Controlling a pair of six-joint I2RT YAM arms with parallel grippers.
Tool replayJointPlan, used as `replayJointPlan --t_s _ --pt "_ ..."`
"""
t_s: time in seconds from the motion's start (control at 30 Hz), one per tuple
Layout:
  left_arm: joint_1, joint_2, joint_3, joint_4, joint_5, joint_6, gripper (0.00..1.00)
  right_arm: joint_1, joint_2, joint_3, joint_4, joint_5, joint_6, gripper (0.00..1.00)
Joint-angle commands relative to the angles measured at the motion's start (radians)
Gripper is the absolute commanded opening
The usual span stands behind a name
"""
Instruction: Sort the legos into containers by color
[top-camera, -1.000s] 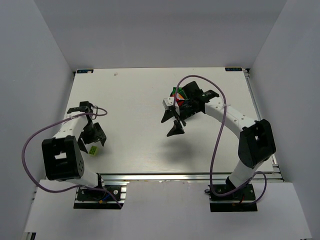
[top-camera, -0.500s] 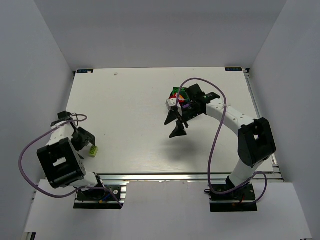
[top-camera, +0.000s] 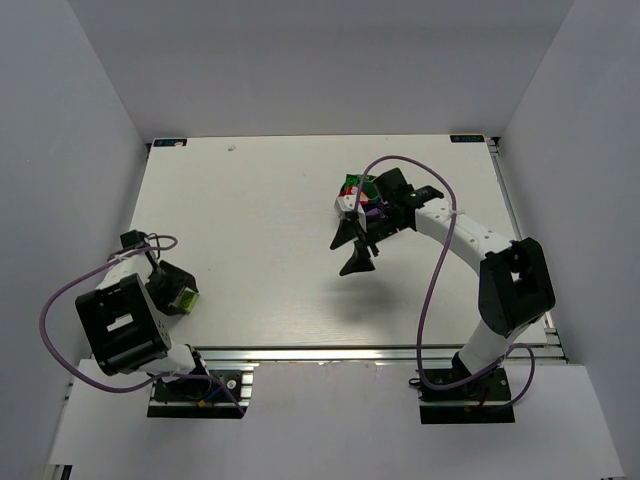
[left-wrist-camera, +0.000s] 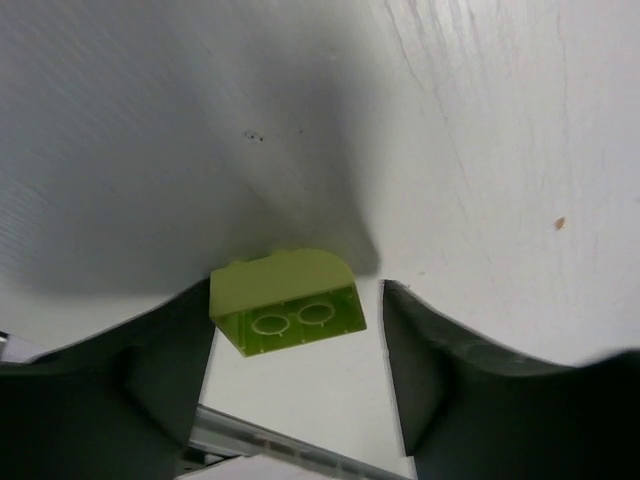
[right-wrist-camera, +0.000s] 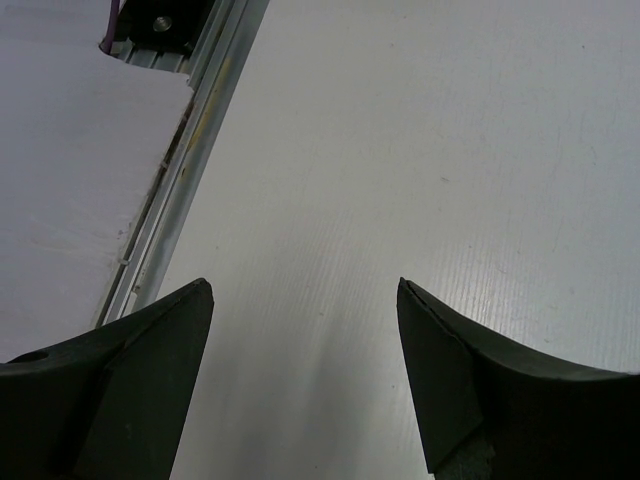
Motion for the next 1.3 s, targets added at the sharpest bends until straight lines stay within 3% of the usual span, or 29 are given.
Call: replayJointPlan --t_s 0.0,0.17,0.3,0.43,0.53,0.6,0.7,0.8,1.07,1.27 --pt "0.001 -0.013 -0.019 0.078 0.0 -0.041 0.67 -0.009 -0.05 -0.018 0.01 -0.029 0.003 0.79" --pt "0.003 -0.013 0.013 0.074 -0.006 -0.044 0.46 -0.01 -0.059 -0.027 0.004 -0.028 0.002 0.79" --pt "0.001 -0.05 0.03 0.077 0.073 -0.05 0.29 -0.01 -0.063 -0.03 0.025 -0.021 0.028 0.77" --pt "-0.063 -0.157 0.032 0.158 0.245 -0.135 0.18 -0.01 -0.077 -0.047 0.21 0.075 0.355 0.74" --pt "-0.166 -0.244 0.03 0.234 0.318 -0.246 0.17 -0.01 -0.092 -0.064 0.39 0.149 0.594 0.72" --pt "-0.302 -0.275 0.021 0.352 0.316 -0.405 0.17 -0.009 -0.094 -0.061 0.456 0.17 0.863 0.72" --pt "-0.479 -0.312 -0.006 0.547 0.267 -0.641 0.17 0.001 -0.092 -0.061 0.582 0.236 1.244 0.72" --pt "-0.605 -0.298 -0.008 0.693 0.189 -0.807 0.17 0.045 -0.094 -0.024 0.607 0.403 1.428 0.71" --pt "-0.772 -0.159 0.098 0.856 0.105 -0.99 0.16 0.105 -0.03 0.129 0.684 0.589 1.533 0.65" --pt "-0.818 -0.143 0.069 0.963 0.082 -1.084 0.16 0.119 -0.028 0.096 0.805 0.643 1.514 0.61"
